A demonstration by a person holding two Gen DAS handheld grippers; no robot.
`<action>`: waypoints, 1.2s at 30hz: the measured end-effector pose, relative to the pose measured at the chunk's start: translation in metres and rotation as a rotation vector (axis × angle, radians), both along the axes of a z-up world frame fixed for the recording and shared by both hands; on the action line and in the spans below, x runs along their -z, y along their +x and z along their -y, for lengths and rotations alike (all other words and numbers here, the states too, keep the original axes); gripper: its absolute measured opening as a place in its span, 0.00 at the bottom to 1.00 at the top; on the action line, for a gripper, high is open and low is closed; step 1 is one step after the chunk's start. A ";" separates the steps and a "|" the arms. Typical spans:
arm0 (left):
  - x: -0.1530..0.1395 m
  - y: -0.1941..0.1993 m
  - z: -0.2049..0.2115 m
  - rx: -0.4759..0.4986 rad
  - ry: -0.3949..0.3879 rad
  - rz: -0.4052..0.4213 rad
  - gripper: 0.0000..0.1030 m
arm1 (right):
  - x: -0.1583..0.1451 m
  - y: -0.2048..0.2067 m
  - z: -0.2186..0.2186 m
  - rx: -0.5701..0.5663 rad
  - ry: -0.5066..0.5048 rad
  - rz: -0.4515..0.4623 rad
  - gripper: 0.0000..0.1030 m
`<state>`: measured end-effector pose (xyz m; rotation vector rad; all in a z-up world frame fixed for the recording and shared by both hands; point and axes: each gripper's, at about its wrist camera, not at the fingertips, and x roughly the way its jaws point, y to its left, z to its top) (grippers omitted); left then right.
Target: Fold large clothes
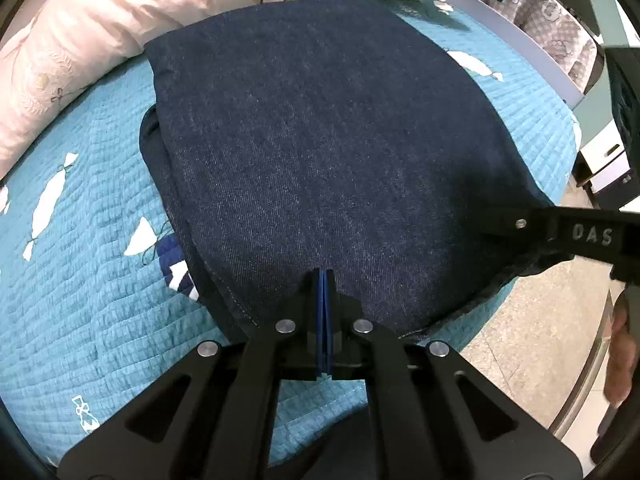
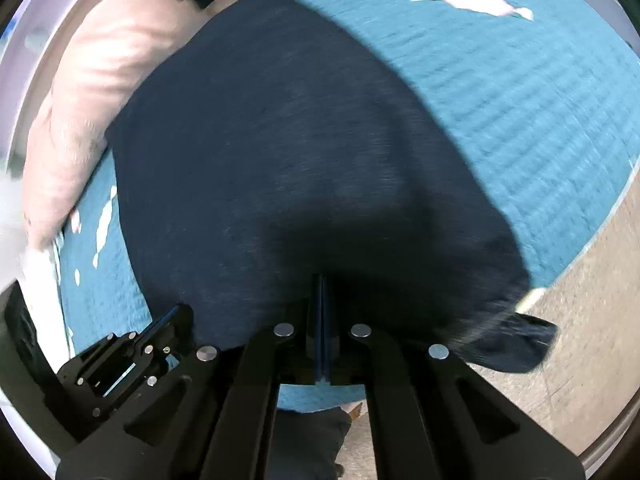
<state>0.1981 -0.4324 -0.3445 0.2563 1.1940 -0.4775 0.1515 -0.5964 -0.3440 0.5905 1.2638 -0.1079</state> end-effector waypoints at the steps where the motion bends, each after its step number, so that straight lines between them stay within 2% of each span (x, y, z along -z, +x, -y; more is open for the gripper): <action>1: -0.001 0.001 -0.002 0.000 -0.004 -0.008 0.01 | -0.003 -0.004 0.004 0.004 -0.018 -0.004 0.00; 5: -0.007 0.000 -0.013 0.011 -0.013 -0.019 0.02 | -0.013 -0.018 0.016 0.029 -0.054 -0.011 0.00; 8: -0.008 -0.005 -0.019 -0.009 0.012 -0.012 0.02 | -0.016 -0.026 0.024 0.071 -0.052 -0.004 0.00; 12: -0.004 -0.003 -0.028 -0.025 0.004 -0.035 0.02 | -0.010 -0.025 0.019 0.089 -0.080 -0.022 0.00; 18: -0.027 -0.006 -0.043 -0.035 0.006 0.013 0.03 | -0.029 -0.021 0.002 0.107 -0.095 -0.013 0.10; 21: -0.040 -0.009 -0.054 -0.040 0.010 0.046 0.03 | -0.047 -0.029 -0.015 0.088 -0.115 0.024 0.31; 23: -0.051 -0.011 -0.064 -0.044 0.029 0.074 0.03 | -0.062 -0.037 -0.031 0.095 -0.127 0.070 0.54; 24: -0.054 -0.013 -0.068 -0.044 0.033 0.083 0.03 | -0.068 -0.038 -0.036 0.100 -0.129 0.087 0.57; 25: -0.059 -0.016 -0.076 -0.041 0.026 0.093 0.04 | -0.075 -0.042 -0.044 0.107 -0.133 0.110 0.65; 26: -0.064 -0.018 -0.082 -0.041 0.020 0.096 0.14 | -0.085 -0.048 -0.054 0.115 -0.142 0.138 0.68; 27: -0.069 -0.021 -0.090 -0.045 0.018 0.104 0.38 | -0.091 -0.051 -0.061 0.119 -0.150 0.152 0.73; 28: -0.077 -0.025 -0.100 -0.053 0.006 0.124 0.48 | -0.100 -0.055 -0.072 0.120 -0.163 0.170 0.75; 29: -0.084 -0.030 -0.107 -0.056 -0.006 0.148 0.51 | -0.106 -0.057 -0.082 0.115 -0.172 0.184 0.75; 33: -0.113 -0.051 -0.138 -0.045 0.002 0.214 0.52 | -0.129 -0.075 -0.122 0.120 -0.206 0.229 0.76; 34: -0.122 -0.056 -0.148 -0.051 -0.009 0.225 0.53 | -0.137 -0.082 -0.133 0.131 -0.208 0.253 0.80; 36: -0.140 -0.066 -0.169 -0.072 -0.034 0.252 0.65 | -0.156 -0.099 -0.155 0.171 -0.245 0.303 0.84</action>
